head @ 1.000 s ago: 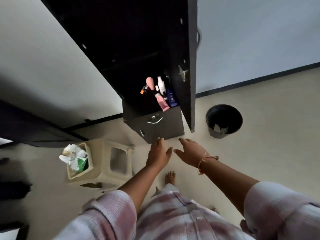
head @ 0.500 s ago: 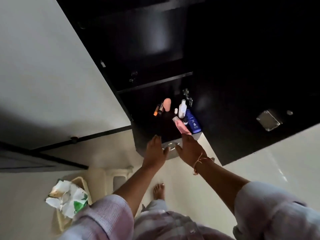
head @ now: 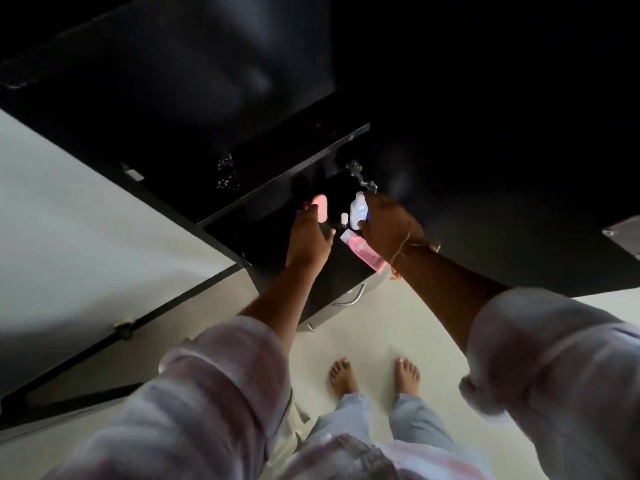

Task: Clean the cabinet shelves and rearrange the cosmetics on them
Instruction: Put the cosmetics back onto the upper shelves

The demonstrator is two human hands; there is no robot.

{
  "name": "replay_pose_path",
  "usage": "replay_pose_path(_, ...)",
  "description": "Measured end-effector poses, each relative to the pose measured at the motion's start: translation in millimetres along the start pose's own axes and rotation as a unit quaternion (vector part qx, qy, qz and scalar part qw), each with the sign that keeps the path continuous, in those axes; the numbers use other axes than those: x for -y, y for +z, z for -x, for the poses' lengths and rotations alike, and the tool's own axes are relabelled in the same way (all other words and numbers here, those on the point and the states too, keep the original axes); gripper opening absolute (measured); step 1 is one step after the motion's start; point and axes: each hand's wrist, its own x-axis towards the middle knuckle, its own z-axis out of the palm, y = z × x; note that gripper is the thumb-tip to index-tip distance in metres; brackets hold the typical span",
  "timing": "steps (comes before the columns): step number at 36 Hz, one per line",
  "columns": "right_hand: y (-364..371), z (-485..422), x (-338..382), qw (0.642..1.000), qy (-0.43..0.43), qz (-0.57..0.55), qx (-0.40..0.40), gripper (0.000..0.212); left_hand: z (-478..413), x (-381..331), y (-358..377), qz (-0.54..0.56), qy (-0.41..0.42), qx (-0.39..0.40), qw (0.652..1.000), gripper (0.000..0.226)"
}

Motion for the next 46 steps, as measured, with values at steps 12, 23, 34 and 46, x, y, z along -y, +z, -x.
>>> replay_pose_path(12, 29.7, -55.0, -21.9, 0.999, -0.008, -0.013, 0.032, 0.057, -68.5, 8.1, 24.0, -0.064, 0.005, 0.016, 0.998, 0.068)
replay_pose_path(23, 36.7, -78.5, -25.7, 0.997, -0.037, 0.057, 0.048, 0.029, -84.1, 24.6, 32.3, -0.092, -0.012, -0.008, 0.996, 0.046)
replay_pose_path(34, 25.5, -84.0, -18.3, 0.997, -0.014, 0.066, 0.045, 0.020, -66.0, 18.8, 13.6, -0.053, -0.011, -0.086, 0.995, 0.042)
replay_pose_path(46, -19.2, -54.5, -3.0, 1.000, 0.014, 0.017, -0.008, 0.028, -0.6, -9.3, -24.3, 0.064, -0.035, -0.151, 0.986, 0.037)
